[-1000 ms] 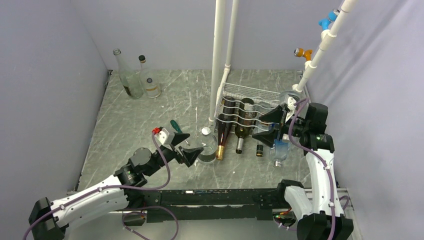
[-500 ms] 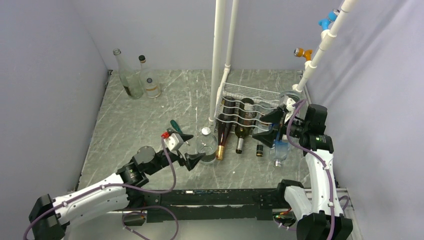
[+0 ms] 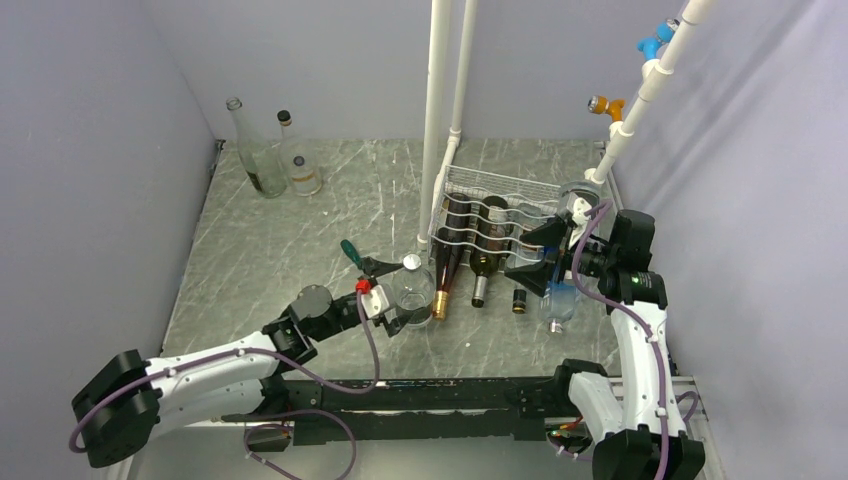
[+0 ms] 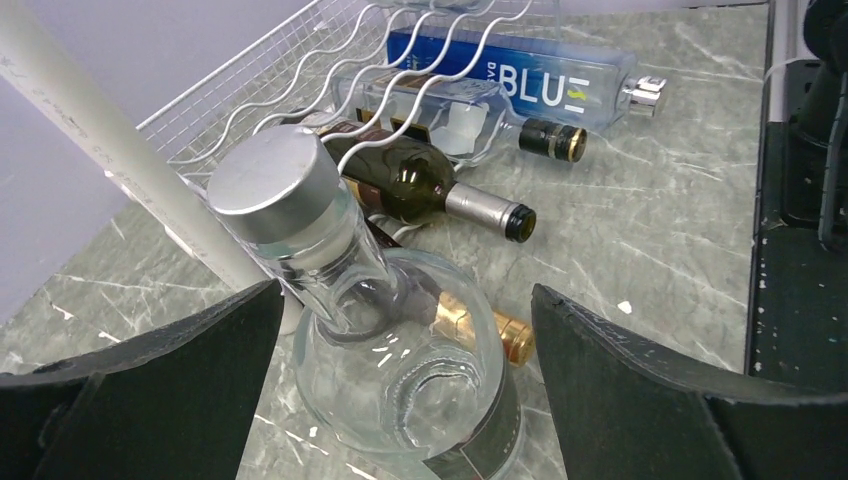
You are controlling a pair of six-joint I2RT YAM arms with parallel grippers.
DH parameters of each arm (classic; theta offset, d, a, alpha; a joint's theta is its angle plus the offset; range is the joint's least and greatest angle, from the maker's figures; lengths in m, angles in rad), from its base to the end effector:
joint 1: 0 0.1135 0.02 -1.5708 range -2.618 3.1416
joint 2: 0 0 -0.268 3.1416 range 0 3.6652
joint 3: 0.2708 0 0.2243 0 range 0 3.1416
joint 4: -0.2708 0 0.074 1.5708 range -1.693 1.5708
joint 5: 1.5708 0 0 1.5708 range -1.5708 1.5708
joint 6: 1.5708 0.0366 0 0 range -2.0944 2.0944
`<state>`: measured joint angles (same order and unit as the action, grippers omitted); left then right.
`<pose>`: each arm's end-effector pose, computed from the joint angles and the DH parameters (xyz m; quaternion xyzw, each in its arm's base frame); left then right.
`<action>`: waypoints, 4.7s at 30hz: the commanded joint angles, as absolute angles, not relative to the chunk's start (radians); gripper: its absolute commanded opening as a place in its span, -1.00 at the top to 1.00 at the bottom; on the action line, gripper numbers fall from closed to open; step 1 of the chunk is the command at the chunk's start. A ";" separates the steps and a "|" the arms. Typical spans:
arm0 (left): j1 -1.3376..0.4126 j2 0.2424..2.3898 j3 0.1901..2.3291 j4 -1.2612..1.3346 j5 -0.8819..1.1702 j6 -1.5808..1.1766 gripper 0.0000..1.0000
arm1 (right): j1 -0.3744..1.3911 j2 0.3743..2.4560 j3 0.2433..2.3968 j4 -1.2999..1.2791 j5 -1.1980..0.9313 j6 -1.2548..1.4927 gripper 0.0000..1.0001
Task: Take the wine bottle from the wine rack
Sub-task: Pick up the wine bottle from the center of the board, then place the wine bottle at the center of the board.
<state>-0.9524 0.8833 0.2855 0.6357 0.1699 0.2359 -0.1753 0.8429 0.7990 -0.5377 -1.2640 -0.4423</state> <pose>0.0949 -0.1440 0.2527 0.4375 0.5384 -0.3068 0.6516 0.1354 0.0115 0.3173 -0.3724 0.6665 0.3790 0.5229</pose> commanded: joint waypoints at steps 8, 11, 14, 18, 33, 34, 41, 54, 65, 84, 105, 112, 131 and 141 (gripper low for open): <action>-0.943 1.064 0.334 0.964 0.123 0.165 -0.74 | -0.179 0.823 0.799 -0.525 -1.289 -0.480 -0.99; -0.943 1.115 0.338 1.021 0.113 0.140 -0.63 | -0.179 0.823 0.798 -0.525 -1.288 -0.483 -0.99; -0.942 1.145 0.331 1.074 0.093 0.127 -0.52 | -0.179 0.821 0.796 -0.525 -1.290 -0.482 -0.99; -0.942 1.168 0.325 1.121 0.067 0.127 -0.36 | -0.179 0.820 0.796 -0.526 -1.289 -0.483 -0.99; -0.940 1.205 0.349 1.126 0.085 0.115 0.86 | -0.179 0.821 0.797 -0.531 -1.285 -0.493 -0.99; -0.941 1.197 0.353 1.116 0.086 0.114 0.92 | -0.179 0.821 0.797 -0.532 -1.285 -0.495 -0.99; -0.940 1.090 0.381 1.004 0.064 0.090 1.00 | -0.178 0.821 0.796 -0.534 -1.285 -0.498 -0.99; -0.904 0.940 0.393 0.944 -0.062 -0.080 1.00 | -0.176 0.822 0.797 -0.535 -1.284 -0.502 -0.99; -0.870 0.888 0.408 0.906 -0.165 -0.066 1.00 | -0.176 0.821 0.795 -0.532 -1.280 -0.502 -0.99; -0.714 0.948 0.535 0.861 -0.153 -0.094 1.00 | -0.175 0.816 0.793 -0.532 -1.270 -0.505 -0.99; -0.489 1.238 0.713 1.023 -0.145 -0.073 1.00 | -0.163 0.809 0.797 -0.545 -1.261 -0.521 -0.99; -0.433 1.349 0.811 1.047 -0.102 -0.056 1.00 | -0.154 0.810 0.799 -0.547 -1.258 -0.524 -0.99; -0.299 1.611 1.047 1.065 -0.017 -0.044 1.00 | -0.143 0.826 0.798 -0.551 -1.255 -0.530 -0.99; -0.259 1.723 1.150 1.073 0.004 -0.012 1.00 | -0.142 0.835 0.800 -0.557 -1.254 -0.536 -0.99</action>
<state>-0.2733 1.7397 1.0325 0.8116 -0.0296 -0.0292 -0.1471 0.8322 0.7906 -0.5541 -1.2449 -0.5060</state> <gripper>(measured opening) 0.402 0.993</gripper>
